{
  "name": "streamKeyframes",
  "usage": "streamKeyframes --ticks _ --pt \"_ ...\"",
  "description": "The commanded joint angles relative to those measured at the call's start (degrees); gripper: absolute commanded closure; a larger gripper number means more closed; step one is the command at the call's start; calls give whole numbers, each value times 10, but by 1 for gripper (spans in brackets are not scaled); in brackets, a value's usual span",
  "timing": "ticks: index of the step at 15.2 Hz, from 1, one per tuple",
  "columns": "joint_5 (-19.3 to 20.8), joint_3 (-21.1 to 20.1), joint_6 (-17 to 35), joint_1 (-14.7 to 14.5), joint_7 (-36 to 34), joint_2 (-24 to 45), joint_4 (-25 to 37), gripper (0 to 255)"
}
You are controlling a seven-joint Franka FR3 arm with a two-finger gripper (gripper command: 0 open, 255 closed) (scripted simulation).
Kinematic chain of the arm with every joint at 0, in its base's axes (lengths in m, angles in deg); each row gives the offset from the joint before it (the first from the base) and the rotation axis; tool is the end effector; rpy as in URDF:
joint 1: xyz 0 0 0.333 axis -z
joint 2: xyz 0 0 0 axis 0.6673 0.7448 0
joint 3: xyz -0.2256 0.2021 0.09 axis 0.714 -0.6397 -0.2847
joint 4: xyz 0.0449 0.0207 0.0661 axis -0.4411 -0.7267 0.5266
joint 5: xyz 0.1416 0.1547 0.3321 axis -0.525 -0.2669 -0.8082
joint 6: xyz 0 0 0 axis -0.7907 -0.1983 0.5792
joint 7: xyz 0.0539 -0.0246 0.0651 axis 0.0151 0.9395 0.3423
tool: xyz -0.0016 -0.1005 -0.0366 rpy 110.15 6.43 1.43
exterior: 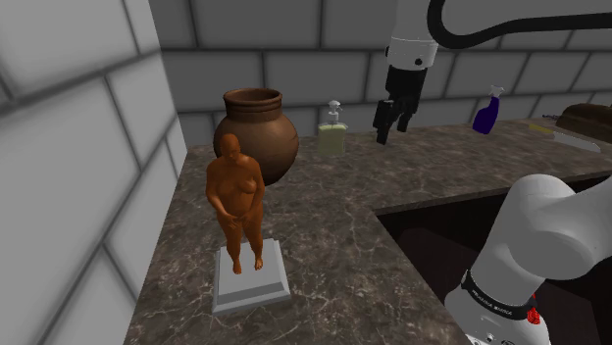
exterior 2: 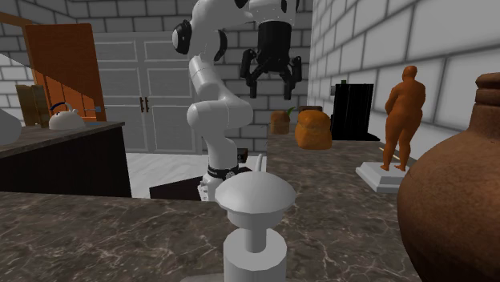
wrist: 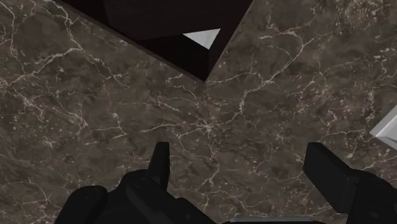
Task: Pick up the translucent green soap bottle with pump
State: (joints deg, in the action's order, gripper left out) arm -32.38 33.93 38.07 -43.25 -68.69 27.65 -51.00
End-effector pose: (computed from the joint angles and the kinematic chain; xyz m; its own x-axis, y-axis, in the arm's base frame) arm 0.3114 -0.0045 0.5664 0.9880 -0.1471 0.0468 -0.1500 -0.9864 0.0669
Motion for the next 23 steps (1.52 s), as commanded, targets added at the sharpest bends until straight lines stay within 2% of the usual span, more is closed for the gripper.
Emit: streamKeyframes --ticks 1,7,13,18,23 --pt "0 0 0 0 0 0 0 0" --pt "34 93 68 5 127 66 18 0" --pt "35 182 130 -5 258 165 71 0" --pt "-1 253 167 -24 377 269 143 0" --pt "-79 314 180 -38 510 394 239 0"
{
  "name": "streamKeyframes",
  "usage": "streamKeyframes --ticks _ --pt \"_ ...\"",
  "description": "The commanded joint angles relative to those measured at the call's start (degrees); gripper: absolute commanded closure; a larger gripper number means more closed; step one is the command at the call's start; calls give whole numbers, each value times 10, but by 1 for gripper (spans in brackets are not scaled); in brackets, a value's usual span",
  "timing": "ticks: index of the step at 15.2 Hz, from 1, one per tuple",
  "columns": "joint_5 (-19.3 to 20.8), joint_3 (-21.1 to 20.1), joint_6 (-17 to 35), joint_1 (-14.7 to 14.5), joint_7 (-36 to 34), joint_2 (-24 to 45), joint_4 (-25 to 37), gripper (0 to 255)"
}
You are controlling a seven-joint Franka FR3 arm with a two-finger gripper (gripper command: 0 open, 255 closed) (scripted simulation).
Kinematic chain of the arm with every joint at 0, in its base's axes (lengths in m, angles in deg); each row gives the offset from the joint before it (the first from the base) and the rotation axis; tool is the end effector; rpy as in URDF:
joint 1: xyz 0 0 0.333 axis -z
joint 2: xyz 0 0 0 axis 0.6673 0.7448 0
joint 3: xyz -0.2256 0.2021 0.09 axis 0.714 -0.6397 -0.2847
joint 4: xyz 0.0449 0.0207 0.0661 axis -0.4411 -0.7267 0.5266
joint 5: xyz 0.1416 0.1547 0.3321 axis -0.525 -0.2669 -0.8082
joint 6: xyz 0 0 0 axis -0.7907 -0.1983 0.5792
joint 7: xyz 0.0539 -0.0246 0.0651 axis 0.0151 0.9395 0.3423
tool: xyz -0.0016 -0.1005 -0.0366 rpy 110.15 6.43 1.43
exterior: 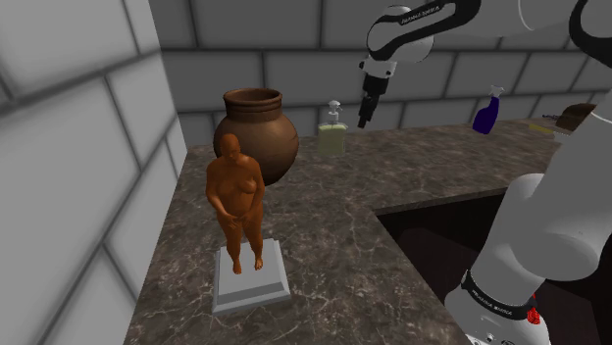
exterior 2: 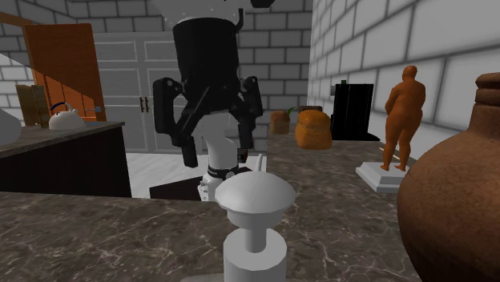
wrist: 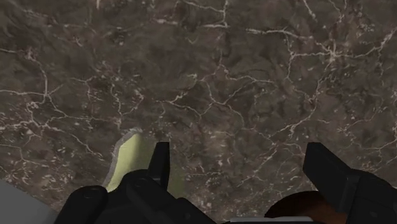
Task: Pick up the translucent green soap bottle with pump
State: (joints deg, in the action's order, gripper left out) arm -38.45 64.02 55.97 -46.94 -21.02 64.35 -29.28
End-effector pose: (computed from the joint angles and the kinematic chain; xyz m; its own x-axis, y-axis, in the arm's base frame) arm 0.4672 -0.2343 0.5023 0.9731 0.2009 0.1129 0.2069 -0.9774 -0.0433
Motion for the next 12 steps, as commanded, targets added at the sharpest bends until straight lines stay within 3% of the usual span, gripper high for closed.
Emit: streamKeyframes --ticks 1,5,11,12 --pt "-39 23 -1 0 61 55 45 0" --pt "-128 42 -22 21 168 171 148 0" --pt "-239 18 -93 105 279 348 347 0" --pt "-239 16 -86 106 281 349 341 0"
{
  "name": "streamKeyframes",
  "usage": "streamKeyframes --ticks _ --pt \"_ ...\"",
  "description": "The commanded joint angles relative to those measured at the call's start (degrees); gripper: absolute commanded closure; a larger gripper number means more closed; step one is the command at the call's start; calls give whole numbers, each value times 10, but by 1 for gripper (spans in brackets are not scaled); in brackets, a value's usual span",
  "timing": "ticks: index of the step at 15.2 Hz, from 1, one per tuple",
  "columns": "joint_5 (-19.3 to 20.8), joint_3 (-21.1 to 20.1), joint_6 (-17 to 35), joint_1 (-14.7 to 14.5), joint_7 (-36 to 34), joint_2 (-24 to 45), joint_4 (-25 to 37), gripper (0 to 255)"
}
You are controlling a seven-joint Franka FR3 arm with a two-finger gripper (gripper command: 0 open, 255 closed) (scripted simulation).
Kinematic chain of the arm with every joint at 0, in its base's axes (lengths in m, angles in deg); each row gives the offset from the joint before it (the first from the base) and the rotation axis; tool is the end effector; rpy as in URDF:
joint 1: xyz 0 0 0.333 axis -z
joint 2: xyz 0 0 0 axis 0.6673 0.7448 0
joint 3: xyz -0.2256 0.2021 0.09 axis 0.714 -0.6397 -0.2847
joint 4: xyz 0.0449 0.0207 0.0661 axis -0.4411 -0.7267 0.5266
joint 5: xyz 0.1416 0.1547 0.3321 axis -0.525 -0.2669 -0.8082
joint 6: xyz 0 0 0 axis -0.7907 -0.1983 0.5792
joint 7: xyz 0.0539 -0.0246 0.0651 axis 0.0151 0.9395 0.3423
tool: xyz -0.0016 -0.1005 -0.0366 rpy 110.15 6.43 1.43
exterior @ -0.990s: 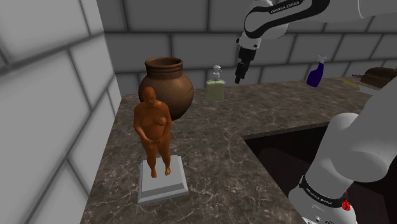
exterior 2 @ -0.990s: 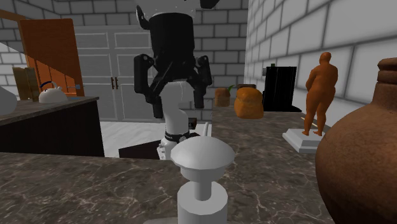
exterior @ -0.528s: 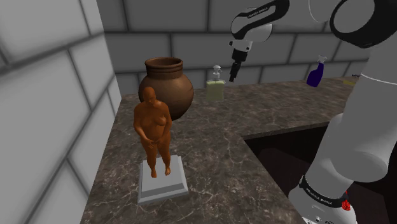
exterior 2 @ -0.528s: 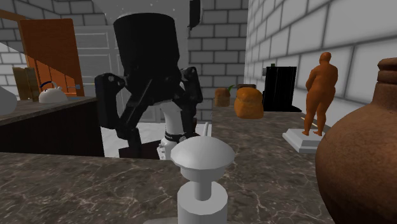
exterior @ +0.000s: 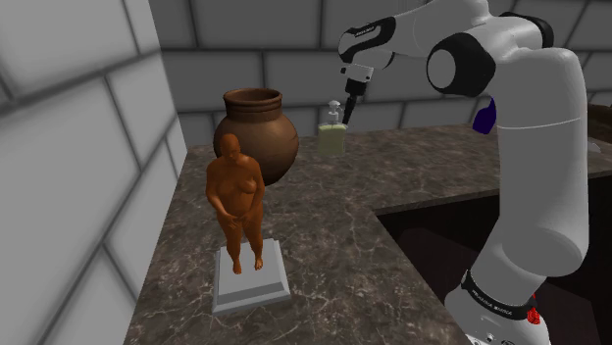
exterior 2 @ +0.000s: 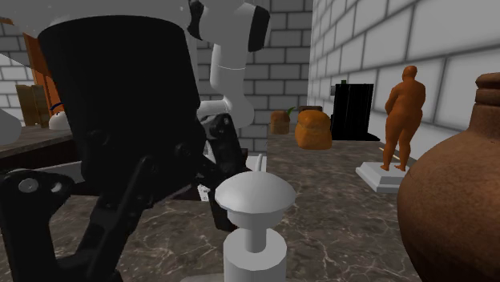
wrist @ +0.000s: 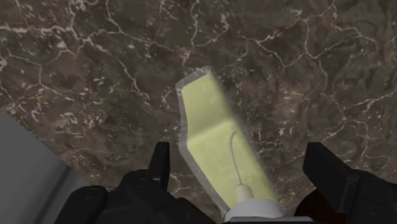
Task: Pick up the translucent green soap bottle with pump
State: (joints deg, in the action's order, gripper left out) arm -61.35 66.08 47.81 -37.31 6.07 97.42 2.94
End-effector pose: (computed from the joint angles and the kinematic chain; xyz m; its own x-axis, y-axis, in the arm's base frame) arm 0.5836 -0.3323 0.4613 0.9091 0.3829 0.1640 0.3999 -0.9125 -0.0864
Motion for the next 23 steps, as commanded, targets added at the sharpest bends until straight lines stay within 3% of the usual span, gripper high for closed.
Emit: streamKeyframes --ticks 1,9,10,19,23 --pt "-11 -5 3 9 12 19 12 0" --pt "-20 -9 39 7 23 28 -18 0" --pt "-19 -9 39 7 23 27 -19 255" --pt "-20 -9 39 7 23 28 -18 255" --pt "-14 -6 13 8 15 21 3 255"
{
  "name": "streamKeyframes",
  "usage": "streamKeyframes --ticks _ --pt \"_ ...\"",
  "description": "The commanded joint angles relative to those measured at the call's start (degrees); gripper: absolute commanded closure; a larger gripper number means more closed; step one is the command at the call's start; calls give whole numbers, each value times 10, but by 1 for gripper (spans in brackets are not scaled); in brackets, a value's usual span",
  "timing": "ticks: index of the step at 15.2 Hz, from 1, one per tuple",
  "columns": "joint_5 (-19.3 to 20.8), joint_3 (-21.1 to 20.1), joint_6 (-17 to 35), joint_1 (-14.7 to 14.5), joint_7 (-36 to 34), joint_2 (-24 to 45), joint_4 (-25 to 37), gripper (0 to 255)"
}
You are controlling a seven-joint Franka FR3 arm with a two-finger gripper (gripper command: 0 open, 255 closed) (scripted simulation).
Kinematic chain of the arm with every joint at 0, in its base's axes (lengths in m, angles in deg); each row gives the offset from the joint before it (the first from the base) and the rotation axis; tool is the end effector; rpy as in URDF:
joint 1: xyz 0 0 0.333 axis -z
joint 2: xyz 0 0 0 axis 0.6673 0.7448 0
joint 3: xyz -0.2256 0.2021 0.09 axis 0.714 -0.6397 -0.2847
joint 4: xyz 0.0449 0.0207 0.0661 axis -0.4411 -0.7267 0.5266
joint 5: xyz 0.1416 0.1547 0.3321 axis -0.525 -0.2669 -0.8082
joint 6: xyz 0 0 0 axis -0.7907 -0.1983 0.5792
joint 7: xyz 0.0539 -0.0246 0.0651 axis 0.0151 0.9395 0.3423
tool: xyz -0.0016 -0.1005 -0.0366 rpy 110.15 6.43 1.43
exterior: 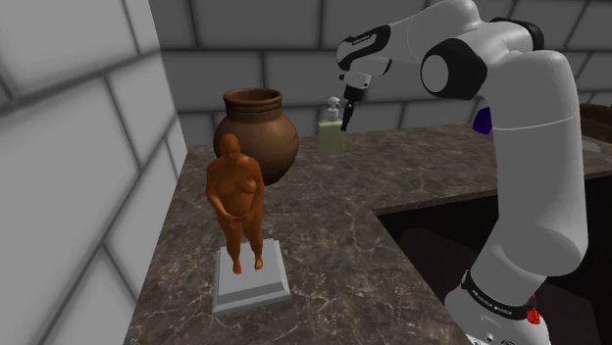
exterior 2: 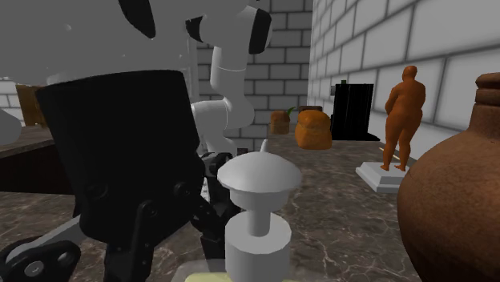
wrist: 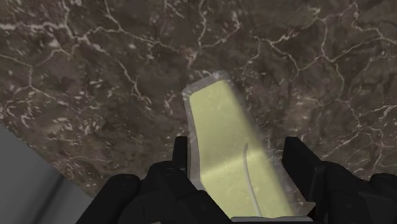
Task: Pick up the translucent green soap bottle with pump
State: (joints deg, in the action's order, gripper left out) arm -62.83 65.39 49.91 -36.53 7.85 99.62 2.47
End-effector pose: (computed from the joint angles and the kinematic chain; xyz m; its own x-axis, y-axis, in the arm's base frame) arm 0.5895 -0.3366 0.4360 0.9042 0.3927 0.1679 0.4106 -0.9074 -0.0894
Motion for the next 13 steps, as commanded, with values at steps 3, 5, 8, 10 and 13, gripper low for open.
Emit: streamKeyframes --ticks 3,5,8,10,13 --pt "5 2 -28 2 -9 -4 26 255" --pt "7 3 -42 4 -13 -6 39 255" --pt "10 4 -63 6 -18 -8 60 255" --pt "11 5 -78 9 -22 -8 75 255" --pt "11 5 -86 10 -24 -8 84 255"
